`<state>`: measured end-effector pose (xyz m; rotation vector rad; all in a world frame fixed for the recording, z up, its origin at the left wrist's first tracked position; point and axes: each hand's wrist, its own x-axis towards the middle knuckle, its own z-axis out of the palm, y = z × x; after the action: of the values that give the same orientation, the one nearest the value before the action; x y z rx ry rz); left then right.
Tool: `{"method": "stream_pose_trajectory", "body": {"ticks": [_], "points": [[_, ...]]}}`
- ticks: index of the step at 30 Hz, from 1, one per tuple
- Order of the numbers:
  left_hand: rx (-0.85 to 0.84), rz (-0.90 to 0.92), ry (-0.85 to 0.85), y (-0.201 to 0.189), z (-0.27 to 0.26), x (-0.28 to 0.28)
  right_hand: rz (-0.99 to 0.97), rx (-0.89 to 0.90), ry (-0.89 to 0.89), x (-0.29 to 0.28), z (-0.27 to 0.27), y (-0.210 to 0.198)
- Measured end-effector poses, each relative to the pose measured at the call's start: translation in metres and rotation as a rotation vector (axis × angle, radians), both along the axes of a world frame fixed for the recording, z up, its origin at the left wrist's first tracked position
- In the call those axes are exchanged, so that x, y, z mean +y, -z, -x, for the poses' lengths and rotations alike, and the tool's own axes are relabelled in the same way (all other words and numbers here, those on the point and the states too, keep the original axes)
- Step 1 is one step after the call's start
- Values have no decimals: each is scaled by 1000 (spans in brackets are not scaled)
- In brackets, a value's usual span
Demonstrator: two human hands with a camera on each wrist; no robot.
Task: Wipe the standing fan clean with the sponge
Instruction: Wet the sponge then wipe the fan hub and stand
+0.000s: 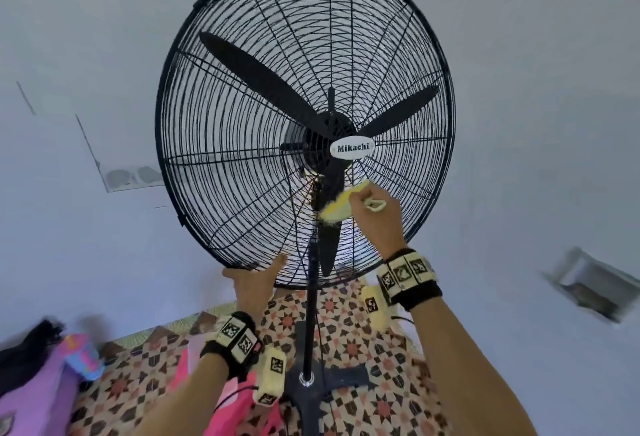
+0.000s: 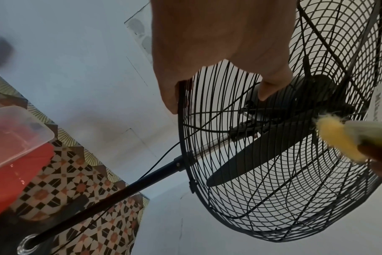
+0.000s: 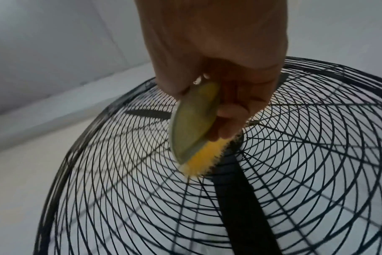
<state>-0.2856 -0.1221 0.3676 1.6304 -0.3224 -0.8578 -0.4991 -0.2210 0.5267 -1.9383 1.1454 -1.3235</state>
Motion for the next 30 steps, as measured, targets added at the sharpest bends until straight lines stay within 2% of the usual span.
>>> {"method": "stream_pose_trajectory", "body": {"ticks": [3,6,8,11,14,16,18,21,24,26,28,30], "points": [[-4,-36,10,-13,7,5,159,-78,-161,13,-3,-16],[-62,-61,-3,-18,11,11,204,-9,-250,18,-15,-23],[-103,-17,-24,-20,12,16,146,22,-169,9,-17,-19],[-60,-24,20,-29,12,18,72,51,-5,2,-15,-20],[-85,-37,36,-22,7,15,202,-39,-108,12,-16,-31],[-78,-29,40,-13,1,11,220,-42,-151,16,-22,-38],[-92,-27,31,-9,-1,9,120,-30,-76,12,-25,-40],[-77,-40,31,-39,10,19,-28,29,50,3,-18,-38],[-87,-43,19,-48,13,21,-73,118,128,0,-4,-40],[-70,-47,7,-59,16,27,39,-9,-4,5,-5,-41],[-72,-38,0,-51,12,25,205,-117,-146,13,-12,-44],[-74,-44,4,-44,9,24,291,-76,-200,15,-20,-44]]}}
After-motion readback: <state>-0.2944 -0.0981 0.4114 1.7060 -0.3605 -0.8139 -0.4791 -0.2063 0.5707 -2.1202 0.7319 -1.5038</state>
